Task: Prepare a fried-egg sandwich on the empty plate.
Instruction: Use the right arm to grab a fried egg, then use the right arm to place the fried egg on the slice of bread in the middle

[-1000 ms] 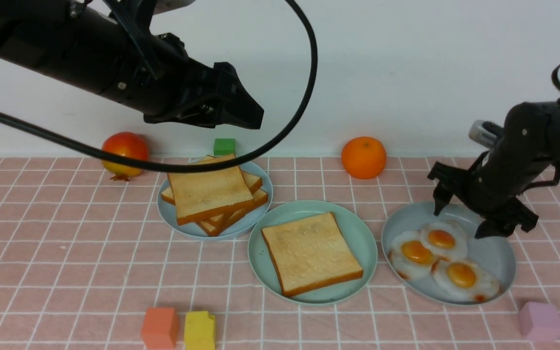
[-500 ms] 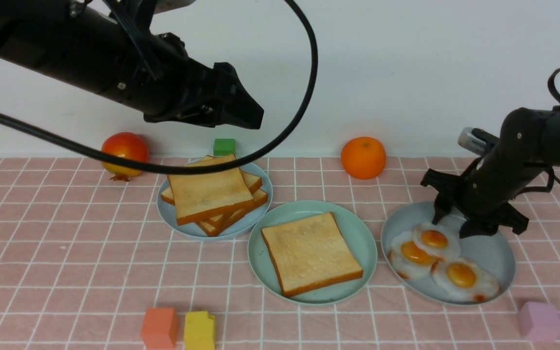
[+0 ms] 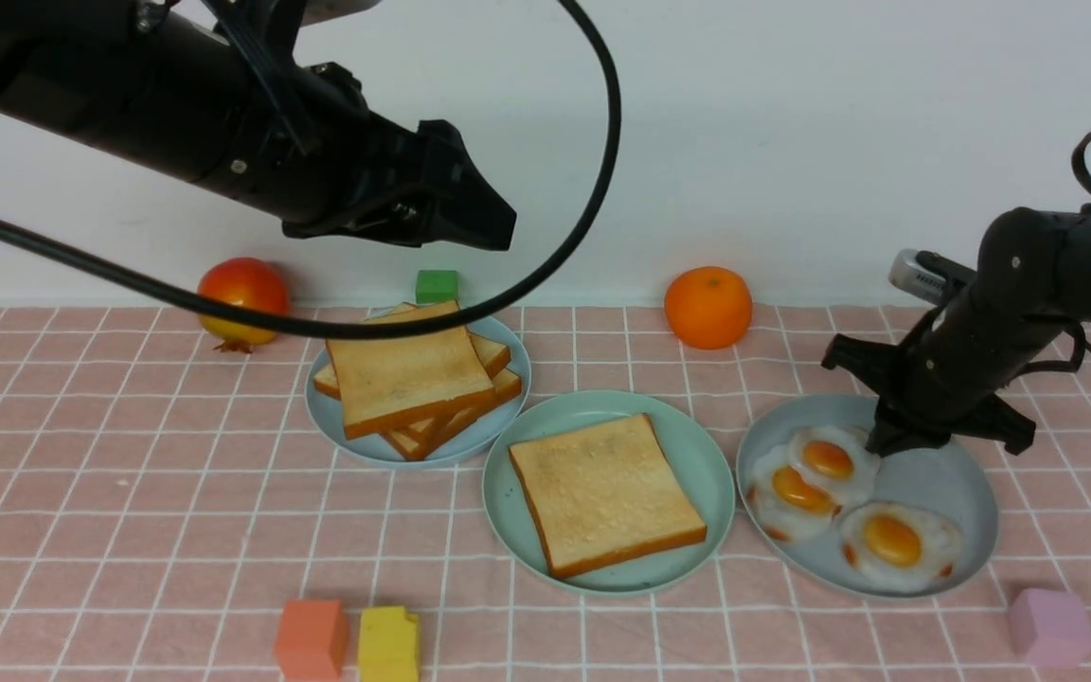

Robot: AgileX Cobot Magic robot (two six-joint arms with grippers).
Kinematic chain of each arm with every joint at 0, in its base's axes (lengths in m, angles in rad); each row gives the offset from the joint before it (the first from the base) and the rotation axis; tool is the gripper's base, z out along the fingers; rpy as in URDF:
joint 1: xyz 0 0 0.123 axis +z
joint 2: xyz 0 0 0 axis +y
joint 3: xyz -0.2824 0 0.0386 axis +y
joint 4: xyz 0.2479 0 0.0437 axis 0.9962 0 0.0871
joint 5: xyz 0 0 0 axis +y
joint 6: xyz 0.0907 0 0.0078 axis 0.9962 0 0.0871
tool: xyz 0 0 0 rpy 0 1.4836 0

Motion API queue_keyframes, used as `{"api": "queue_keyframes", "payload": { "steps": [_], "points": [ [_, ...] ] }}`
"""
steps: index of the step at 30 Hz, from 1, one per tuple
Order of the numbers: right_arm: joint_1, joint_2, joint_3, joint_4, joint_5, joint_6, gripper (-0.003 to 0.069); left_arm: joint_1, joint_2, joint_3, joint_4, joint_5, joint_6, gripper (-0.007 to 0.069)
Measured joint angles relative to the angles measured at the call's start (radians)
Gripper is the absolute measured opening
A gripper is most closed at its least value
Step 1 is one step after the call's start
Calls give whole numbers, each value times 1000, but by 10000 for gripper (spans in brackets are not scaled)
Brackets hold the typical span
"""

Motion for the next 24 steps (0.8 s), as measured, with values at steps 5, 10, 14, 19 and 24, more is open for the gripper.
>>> {"api": "queue_keyframes", "payload": {
  "steps": [5, 10, 14, 19, 24],
  "points": [
    [1, -26, 8, 0, 42, -46, 0, 0, 0, 0, 0, 0, 0, 589],
    [1, -55, 8, 4, 60, -117, -1, 0, 0, 0, -4, 0, 0, 589],
    [1, -56, 8, 11, 81, -163, -1, 0, 0, 0, -10, 0, 0, 589],
    [1, -56, 8, 33, 83, -230, -1, 0, 0, 0, -11, 0, 0, 589],
    [1, -65, 12, 64, 83, -264, -3, 0, 0, 0, -11, 0, 0, 589]
  ]
}}
